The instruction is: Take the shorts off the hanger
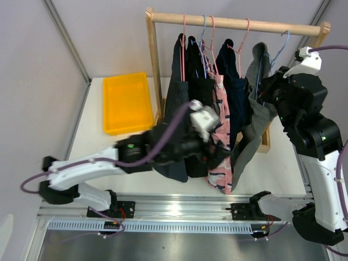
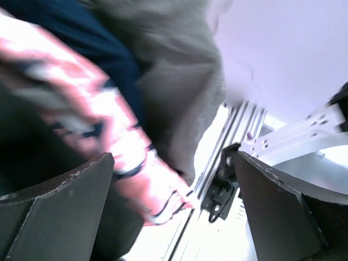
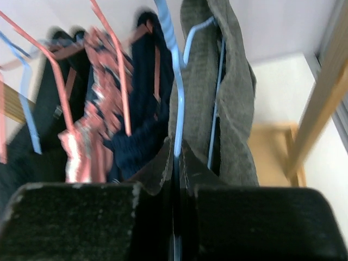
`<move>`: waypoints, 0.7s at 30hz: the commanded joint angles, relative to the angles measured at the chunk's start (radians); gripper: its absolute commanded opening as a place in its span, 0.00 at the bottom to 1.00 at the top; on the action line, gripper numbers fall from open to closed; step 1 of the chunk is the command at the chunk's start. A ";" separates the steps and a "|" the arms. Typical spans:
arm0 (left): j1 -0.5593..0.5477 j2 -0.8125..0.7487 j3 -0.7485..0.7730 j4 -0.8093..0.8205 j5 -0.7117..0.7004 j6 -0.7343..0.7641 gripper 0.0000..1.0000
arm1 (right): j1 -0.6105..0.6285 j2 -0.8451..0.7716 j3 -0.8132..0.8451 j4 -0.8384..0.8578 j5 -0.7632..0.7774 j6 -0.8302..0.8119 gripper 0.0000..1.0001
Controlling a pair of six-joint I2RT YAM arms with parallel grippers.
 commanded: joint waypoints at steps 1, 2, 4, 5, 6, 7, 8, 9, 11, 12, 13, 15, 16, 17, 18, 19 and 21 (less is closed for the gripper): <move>-0.064 0.125 0.077 0.076 -0.078 0.046 0.99 | 0.046 0.001 0.005 -0.003 0.175 0.033 0.00; -0.073 0.177 0.105 0.100 -0.072 0.046 0.99 | 0.051 0.000 0.005 -0.014 0.180 0.033 0.00; -0.093 0.227 0.151 0.111 -0.066 0.052 0.99 | 0.060 0.008 0.015 -0.034 0.201 0.034 0.00; -0.098 0.271 0.177 0.113 -0.067 0.051 0.99 | 0.063 0.011 0.020 -0.043 0.204 0.022 0.00; -0.102 0.290 0.186 0.113 -0.067 0.049 0.99 | 0.063 0.011 0.026 -0.049 0.207 0.019 0.00; -0.104 0.305 0.205 0.113 -0.067 0.048 0.99 | 0.063 0.012 0.029 -0.052 0.214 0.016 0.00; -0.104 0.331 0.217 0.114 -0.064 0.045 0.99 | 0.061 0.011 0.031 -0.057 0.214 0.010 0.00; -0.106 0.340 0.219 0.123 -0.061 0.040 0.99 | 0.063 0.008 0.031 -0.055 0.214 0.007 0.00; -0.107 0.353 0.214 0.140 -0.060 0.036 0.99 | 0.063 0.003 0.035 -0.063 0.218 0.002 0.00; -0.107 0.363 0.217 0.146 -0.058 0.031 0.99 | 0.061 0.002 0.039 -0.064 0.215 -0.002 0.00; -0.107 0.368 0.222 0.156 -0.063 0.029 0.99 | 0.063 0.000 0.042 -0.067 0.217 -0.002 0.00; -0.107 0.389 0.226 0.162 -0.069 0.026 0.99 | 0.063 0.000 0.052 -0.081 0.209 0.005 0.00; -0.107 0.397 0.231 0.162 -0.077 0.025 0.99 | 0.061 -0.002 0.071 -0.090 0.198 0.010 0.00; -0.107 0.403 0.239 0.162 -0.078 0.023 0.99 | 0.063 0.003 0.086 -0.112 0.191 0.014 0.00; -0.107 0.418 0.239 0.160 -0.078 0.022 0.99 | 0.063 0.008 0.104 -0.126 0.185 0.027 0.00; -0.107 0.425 0.242 0.162 -0.078 0.019 0.98 | 0.061 0.012 0.124 -0.139 0.178 0.031 0.00; -0.107 0.432 0.237 0.169 -0.075 0.006 0.95 | 0.063 0.024 0.178 -0.178 0.161 0.040 0.00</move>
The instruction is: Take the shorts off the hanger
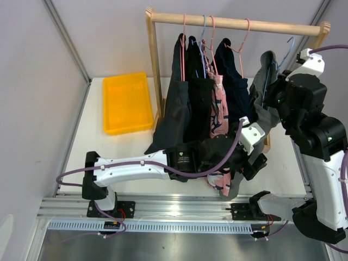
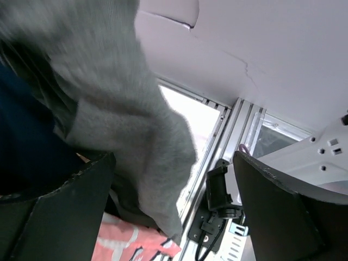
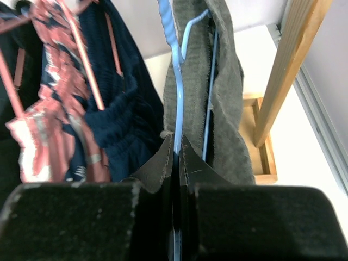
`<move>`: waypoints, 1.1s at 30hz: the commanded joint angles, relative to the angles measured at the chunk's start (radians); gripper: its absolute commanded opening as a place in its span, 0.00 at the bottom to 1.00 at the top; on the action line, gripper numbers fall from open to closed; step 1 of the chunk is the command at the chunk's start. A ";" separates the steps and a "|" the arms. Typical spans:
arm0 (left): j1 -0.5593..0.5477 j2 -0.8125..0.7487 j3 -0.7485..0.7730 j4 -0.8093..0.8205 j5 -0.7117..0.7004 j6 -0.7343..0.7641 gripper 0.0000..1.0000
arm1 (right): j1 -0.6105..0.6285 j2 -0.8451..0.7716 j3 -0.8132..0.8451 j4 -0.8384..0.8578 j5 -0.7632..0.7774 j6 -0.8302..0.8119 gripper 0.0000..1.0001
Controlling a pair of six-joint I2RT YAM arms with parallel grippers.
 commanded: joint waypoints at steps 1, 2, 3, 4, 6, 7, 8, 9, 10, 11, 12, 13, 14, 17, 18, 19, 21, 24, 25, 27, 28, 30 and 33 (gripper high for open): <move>-0.001 0.033 0.032 0.041 -0.013 -0.021 0.93 | 0.003 -0.006 0.119 -0.001 -0.013 0.027 0.00; -0.001 0.036 0.031 0.050 -0.010 -0.028 0.91 | 0.005 -0.003 0.138 -0.015 -0.028 0.029 0.00; -0.001 0.041 0.031 0.053 -0.007 -0.030 0.89 | 0.003 -0.003 0.145 -0.021 -0.034 0.035 0.00; -0.001 0.044 0.032 0.059 -0.004 -0.031 0.86 | 0.003 -0.004 0.152 -0.027 -0.037 0.040 0.00; -0.001 0.056 0.034 0.067 -0.007 -0.038 0.76 | 0.003 -0.006 0.161 -0.044 -0.054 0.049 0.00; -0.001 0.058 0.037 0.068 -0.010 -0.039 0.66 | 0.005 -0.004 0.162 -0.048 -0.057 0.052 0.00; -0.001 0.061 0.038 0.072 -0.022 -0.041 0.55 | 0.003 -0.006 0.164 -0.059 -0.060 0.058 0.00; -0.001 0.059 0.040 0.079 -0.030 -0.041 0.43 | 0.003 -0.010 0.164 -0.064 -0.064 0.058 0.00; -0.001 0.061 0.038 0.082 -0.038 -0.042 0.31 | 0.005 -0.012 0.162 -0.068 -0.064 0.063 0.00; -0.001 0.058 0.038 0.084 -0.048 -0.053 0.03 | 0.002 -0.016 0.158 -0.070 -0.064 0.063 0.00; -0.003 0.051 0.035 0.084 -0.064 -0.056 0.00 | 0.003 -0.021 0.149 -0.068 -0.064 0.063 0.00; -0.004 0.044 0.026 0.088 -0.061 -0.056 0.00 | 0.005 -0.026 0.144 -0.068 -0.061 0.061 0.00; -0.007 0.038 0.016 0.090 -0.062 -0.054 0.00 | 0.003 -0.026 0.141 -0.064 -0.057 0.060 0.00; -0.056 -0.010 -0.029 0.087 -0.114 -0.036 0.00 | -0.001 -0.018 0.139 -0.056 -0.044 0.040 0.00; -0.099 -0.042 -0.050 0.093 -0.137 -0.033 0.00 | -0.003 -0.012 0.139 -0.052 -0.042 0.025 0.00; -0.125 -0.056 -0.114 0.104 -0.172 -0.031 0.00 | -0.009 -0.007 0.150 -0.048 -0.042 0.017 0.00; -0.204 -0.088 -0.162 0.117 -0.216 -0.047 0.00 | -0.020 0.016 0.167 -0.045 -0.042 0.003 0.00; -0.312 -0.126 -0.303 0.145 -0.286 -0.099 0.00 | -0.052 0.050 0.211 -0.048 -0.050 -0.025 0.00; -0.335 -0.128 -0.319 0.145 -0.321 -0.116 0.00 | -0.061 0.056 0.222 -0.048 -0.059 -0.034 0.00; -0.391 -0.120 -0.369 0.141 -0.351 -0.165 0.00 | -0.096 0.076 0.248 -0.051 -0.083 -0.041 0.00; -0.398 -0.114 -0.379 0.138 -0.351 -0.186 0.00 | -0.108 0.080 0.254 -0.054 -0.093 -0.043 0.00; -0.403 -0.087 -0.394 0.131 -0.340 -0.234 0.00 | -0.136 0.082 0.259 -0.065 -0.125 -0.035 0.00; -0.398 -0.053 -0.374 0.139 -0.364 -0.217 0.00 | -0.145 0.068 0.239 -0.088 -0.143 -0.012 0.00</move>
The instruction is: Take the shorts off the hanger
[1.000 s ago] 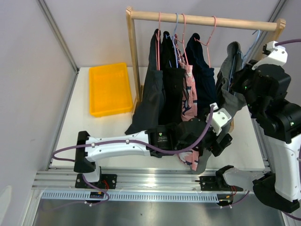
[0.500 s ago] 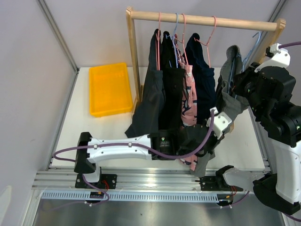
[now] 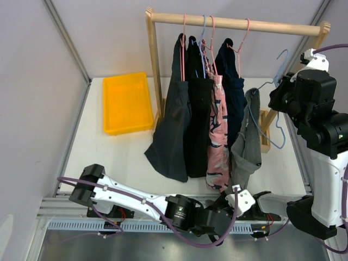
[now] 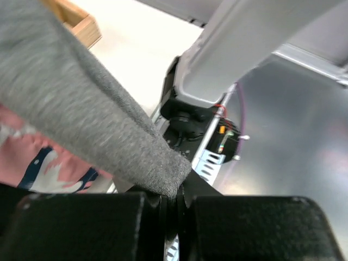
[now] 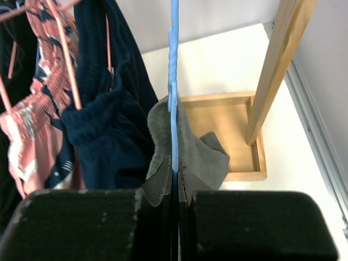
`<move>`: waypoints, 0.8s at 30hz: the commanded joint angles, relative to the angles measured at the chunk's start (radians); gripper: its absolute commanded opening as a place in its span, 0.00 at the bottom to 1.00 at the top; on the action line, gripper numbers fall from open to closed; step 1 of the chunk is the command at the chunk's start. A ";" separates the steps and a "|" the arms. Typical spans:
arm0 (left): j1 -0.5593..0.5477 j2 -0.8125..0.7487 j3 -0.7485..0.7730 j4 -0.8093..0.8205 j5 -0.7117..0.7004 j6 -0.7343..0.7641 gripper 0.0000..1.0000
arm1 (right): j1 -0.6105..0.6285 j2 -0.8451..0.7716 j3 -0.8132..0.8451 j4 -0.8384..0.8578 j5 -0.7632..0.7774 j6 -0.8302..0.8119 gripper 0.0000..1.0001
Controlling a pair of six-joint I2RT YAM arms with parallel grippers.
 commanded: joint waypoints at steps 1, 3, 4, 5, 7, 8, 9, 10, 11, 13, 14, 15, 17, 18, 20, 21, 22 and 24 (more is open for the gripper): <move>-0.018 0.021 0.038 0.037 0.000 -0.045 0.00 | -0.025 -0.023 0.027 0.152 0.015 -0.004 0.00; 0.031 0.054 0.086 0.013 0.015 -0.046 0.00 | -0.026 -0.040 0.018 0.111 -0.001 0.013 0.00; 0.054 0.063 0.128 -0.006 0.025 -0.048 0.00 | -0.026 -0.058 0.017 0.070 -0.014 0.022 0.00; 0.077 0.071 0.142 -0.012 0.037 -0.050 0.00 | -0.026 -0.070 0.018 0.051 -0.024 0.029 0.00; 0.154 0.101 0.210 -0.033 0.081 -0.047 0.00 | -0.026 -0.101 0.027 0.001 -0.042 0.050 0.00; 0.213 0.115 0.231 -0.047 0.097 -0.047 0.00 | -0.026 -0.109 0.040 -0.019 -0.059 0.056 0.00; 0.244 0.159 0.256 -0.067 0.133 -0.050 0.00 | -0.025 -0.112 0.056 -0.039 -0.065 0.068 0.00; 0.280 0.185 0.326 -0.128 0.150 -0.057 0.00 | -0.025 -0.115 0.099 -0.086 -0.071 0.075 0.00; 0.345 0.216 0.394 -0.166 0.170 -0.077 0.00 | -0.026 -0.112 0.128 -0.110 -0.097 0.078 0.00; 0.401 0.307 0.512 -0.255 0.225 -0.094 0.00 | -0.026 -0.095 0.228 -0.185 -0.120 0.084 0.00; 0.433 0.324 0.559 -0.257 0.235 -0.085 0.00 | -0.025 -0.074 0.257 -0.212 -0.134 0.084 0.00; 0.444 0.337 0.586 -0.254 0.241 -0.076 0.00 | -0.026 -0.066 0.282 -0.249 -0.136 0.085 0.00; 0.456 0.353 0.604 -0.251 0.246 -0.051 0.00 | -0.023 -0.075 0.270 -0.237 -0.137 0.090 0.00; 0.455 0.353 0.603 -0.256 0.241 -0.053 0.00 | -0.023 -0.077 0.261 -0.225 -0.119 0.087 0.00; 0.443 0.316 0.524 -0.236 0.255 -0.080 0.00 | -0.022 -0.052 0.264 -0.196 -0.090 0.092 0.00; 0.432 0.296 0.493 -0.221 0.258 -0.092 0.00 | -0.022 -0.041 0.258 -0.153 -0.088 0.089 0.00; 0.418 0.275 0.462 -0.202 0.258 -0.108 0.00 | -0.023 -0.029 0.254 -0.133 -0.084 0.084 0.00; 0.354 0.210 0.347 -0.161 0.233 -0.116 0.00 | -0.025 0.024 0.256 -0.077 -0.056 0.059 0.00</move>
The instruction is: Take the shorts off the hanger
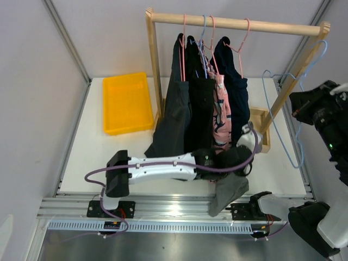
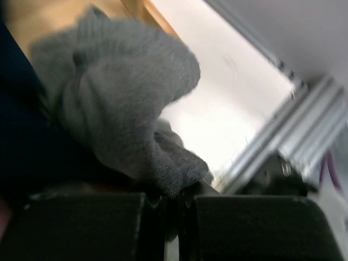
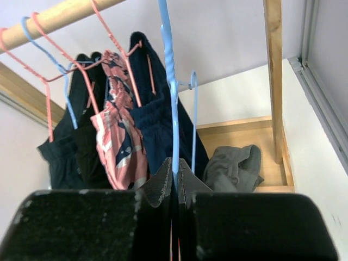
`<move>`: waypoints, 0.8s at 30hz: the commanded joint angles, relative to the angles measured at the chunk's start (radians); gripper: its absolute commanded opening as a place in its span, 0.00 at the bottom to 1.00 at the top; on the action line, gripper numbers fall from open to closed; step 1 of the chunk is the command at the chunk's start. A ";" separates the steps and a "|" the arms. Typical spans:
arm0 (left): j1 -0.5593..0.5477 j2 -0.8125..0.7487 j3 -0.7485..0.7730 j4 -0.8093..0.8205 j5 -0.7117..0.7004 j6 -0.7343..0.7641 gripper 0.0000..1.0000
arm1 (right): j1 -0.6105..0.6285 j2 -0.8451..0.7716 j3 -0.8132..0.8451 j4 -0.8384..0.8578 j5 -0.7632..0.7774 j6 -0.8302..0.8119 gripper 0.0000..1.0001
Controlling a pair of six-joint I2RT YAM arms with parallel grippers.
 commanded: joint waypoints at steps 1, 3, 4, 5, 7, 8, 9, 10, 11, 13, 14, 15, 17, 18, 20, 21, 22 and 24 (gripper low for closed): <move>-0.122 -0.130 -0.124 0.049 0.003 -0.049 0.00 | -0.003 0.117 -0.002 0.057 0.049 -0.028 0.00; -0.208 -0.170 -0.168 0.043 -0.031 -0.055 0.00 | -0.017 0.177 0.015 0.121 0.067 -0.066 0.00; -0.237 -0.178 -0.176 0.034 -0.043 -0.066 0.00 | -0.028 0.197 0.026 0.139 0.075 -0.078 0.00; -0.294 -0.200 -0.185 0.028 -0.060 -0.071 0.00 | -0.043 0.217 0.040 0.158 0.077 -0.095 0.00; -0.346 -0.227 -0.226 0.015 -0.080 -0.087 0.00 | -0.106 0.260 0.069 0.218 0.052 -0.100 0.00; -0.388 -0.254 -0.239 0.009 -0.091 -0.097 0.00 | -0.127 0.272 0.075 0.261 0.038 -0.098 0.00; -0.406 -0.273 -0.260 0.005 -0.100 -0.107 0.00 | -0.147 0.283 0.081 0.281 0.032 -0.094 0.00; -0.425 -0.288 -0.282 -0.009 -0.108 -0.126 0.00 | -0.181 0.300 0.081 0.301 0.024 -0.089 0.00; -0.455 -0.303 -0.293 -0.024 -0.118 -0.134 0.00 | -0.196 0.311 0.080 0.318 0.002 -0.083 0.00; -0.497 -0.346 -0.296 -0.085 -0.183 -0.152 0.00 | -0.230 0.343 0.072 0.361 -0.017 -0.063 0.00; -0.509 -0.360 -0.296 -0.104 -0.203 -0.157 0.00 | -0.236 0.354 0.065 0.376 -0.034 -0.060 0.00; -0.518 -0.388 -0.296 -0.123 -0.242 -0.166 0.00 | -0.245 0.364 0.057 0.401 -0.045 -0.052 0.00; -0.541 -0.415 -0.293 -0.164 -0.267 -0.175 0.00 | -0.258 0.395 0.038 0.424 -0.061 -0.048 0.00; -0.547 -0.429 -0.296 -0.173 -0.281 -0.184 0.00 | -0.258 0.403 0.032 0.441 -0.063 -0.049 0.00; -0.554 -0.458 -0.296 -0.205 -0.309 -0.198 0.00 | -0.268 0.423 0.017 0.453 -0.074 -0.038 0.00; -0.555 -0.468 -0.294 -0.222 -0.318 -0.215 0.00 | -0.271 0.426 0.012 0.453 -0.092 -0.034 0.00; -0.557 -0.474 -0.285 -0.242 -0.347 -0.223 0.00 | -0.275 0.432 0.003 0.452 -0.100 -0.028 0.00; -0.557 -0.498 -0.245 -0.322 -0.384 -0.241 0.00 | -0.279 0.421 -0.062 0.456 -0.118 -0.025 0.00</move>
